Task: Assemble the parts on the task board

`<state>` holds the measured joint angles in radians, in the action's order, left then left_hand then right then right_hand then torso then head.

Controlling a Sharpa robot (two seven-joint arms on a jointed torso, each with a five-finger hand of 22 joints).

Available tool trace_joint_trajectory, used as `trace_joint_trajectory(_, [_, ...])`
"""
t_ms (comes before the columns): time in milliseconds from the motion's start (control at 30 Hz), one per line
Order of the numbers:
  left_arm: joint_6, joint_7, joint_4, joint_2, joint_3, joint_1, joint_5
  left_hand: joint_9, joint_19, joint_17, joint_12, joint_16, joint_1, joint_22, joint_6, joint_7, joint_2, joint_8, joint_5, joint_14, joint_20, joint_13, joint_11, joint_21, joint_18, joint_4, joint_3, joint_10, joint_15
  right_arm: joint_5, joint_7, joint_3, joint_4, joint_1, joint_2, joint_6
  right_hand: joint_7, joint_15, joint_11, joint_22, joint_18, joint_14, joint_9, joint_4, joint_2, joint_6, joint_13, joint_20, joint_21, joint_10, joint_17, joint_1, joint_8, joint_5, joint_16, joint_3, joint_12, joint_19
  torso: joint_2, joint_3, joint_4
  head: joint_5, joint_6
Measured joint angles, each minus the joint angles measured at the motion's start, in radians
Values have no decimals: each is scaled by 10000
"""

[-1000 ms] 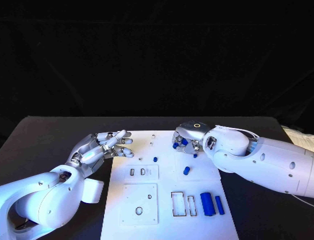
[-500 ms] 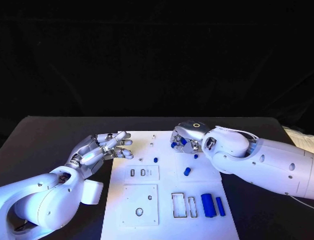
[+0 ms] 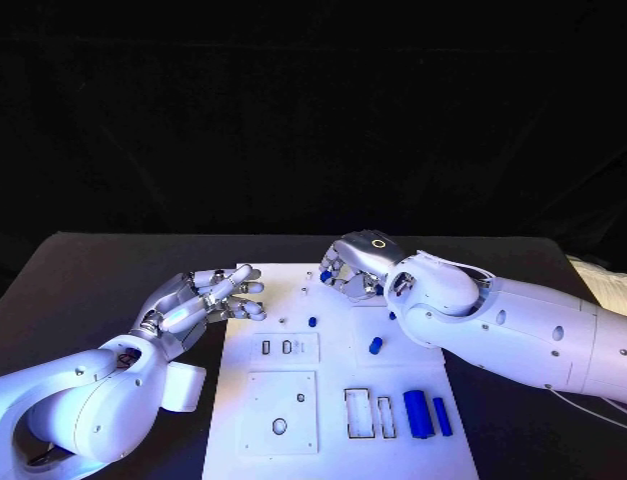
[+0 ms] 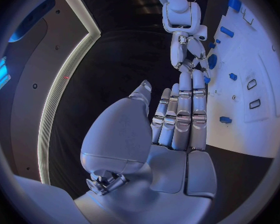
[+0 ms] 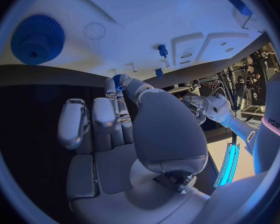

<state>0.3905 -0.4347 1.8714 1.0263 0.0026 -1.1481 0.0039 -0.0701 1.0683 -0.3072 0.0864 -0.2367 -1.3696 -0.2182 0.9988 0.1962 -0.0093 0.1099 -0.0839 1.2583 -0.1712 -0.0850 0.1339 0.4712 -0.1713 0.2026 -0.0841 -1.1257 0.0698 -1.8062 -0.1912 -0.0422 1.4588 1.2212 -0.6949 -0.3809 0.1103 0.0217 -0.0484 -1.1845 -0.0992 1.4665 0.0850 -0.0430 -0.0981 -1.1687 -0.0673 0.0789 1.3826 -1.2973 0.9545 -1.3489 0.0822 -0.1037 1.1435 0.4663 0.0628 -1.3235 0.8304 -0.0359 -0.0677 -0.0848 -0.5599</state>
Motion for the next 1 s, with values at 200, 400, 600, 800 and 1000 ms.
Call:
trace_joint_trajectory(200, [-8, 3, -4, -18, 0, 0, 70, 0, 0, 0, -14, 0, 0, -4, 0, 0, 0, 0, 0, 0, 0, 0, 0, 0, 0, 0, 0, 0, 0, 42, -127, -3, -444, 34, 494, -125, 5, 0, -29, -103, 152, 0, 1, -22, 38, 7, 1, 37, 47, 29, 132, 38, -49, 19, 142, 22, -1, -37, 16, 0, -1, 33, 64])
trace_joint_trajectory(400, [-16, 8, 2, -23, 0, 0, 113, -1, 0, 0, -14, 0, 0, -4, 0, 0, 0, 0, 0, 0, 0, 0, 0, 0, 0, 0, 0, 0, 0, 88, -181, -2, -825, 43, 818, -79, 44, -1, -56, -154, 152, 0, 3, -85, 37, 48, 1, 37, 69, 56, 195, 39, -94, 19, 192, 3, 0, -36, 38, 5, 4, 47, 83])
trace_joint_trajectory(600, [-21, 19, -11, -24, 0, 0, 134, -1, -1, -8, -14, 0, 0, -3, 0, 0, 0, 0, 0, 0, 0, 0, 0, 0, 1, 0, 0, 0, 1, 98, -288, 2, -968, 46, 970, 100, 54, -1, -56, -170, 152, 0, 6, -85, 36, 59, 3, 37, 69, 56, 201, 39, -115, 37, 237, 3, 0, -36, 47, 6, 9, 58, 48])
trace_joint_trajectory(800, [-28, 28, -17, -25, 0, 0, 145, -1, 0, -7, -14, 0, 0, -3, 0, 0, 0, 0, 0, 0, 0, 0, 0, -1, 0, 0, 0, 0, 0, 85, -426, 2, -1071, 49, 1121, 199, 64, -1, -56, -173, 152, 0, 73, -85, 35, 71, 7, 36, 69, 57, 215, 39, -143, 57, 243, 3, -1, -35, 53, 12, 10, 68, 44])
trace_joint_trajectory(1000, [-44, 38, -17, -31, 0, -1, 150, -1, -1, -8, -14, 0, 0, -2, 0, 0, 0, 0, 0, -1, 0, 1, 0, 0, 0, 0, 0, 0, 1, 56, -564, -15, -1261, 69, 1315, 240, 70, -1, -91, -190, 152, 0, 148, -85, 34, 93, 2, 36, 116, 91, 233, 39, -184, 58, 243, 3, 2, -35, 56, 11, 4, 60, 44])
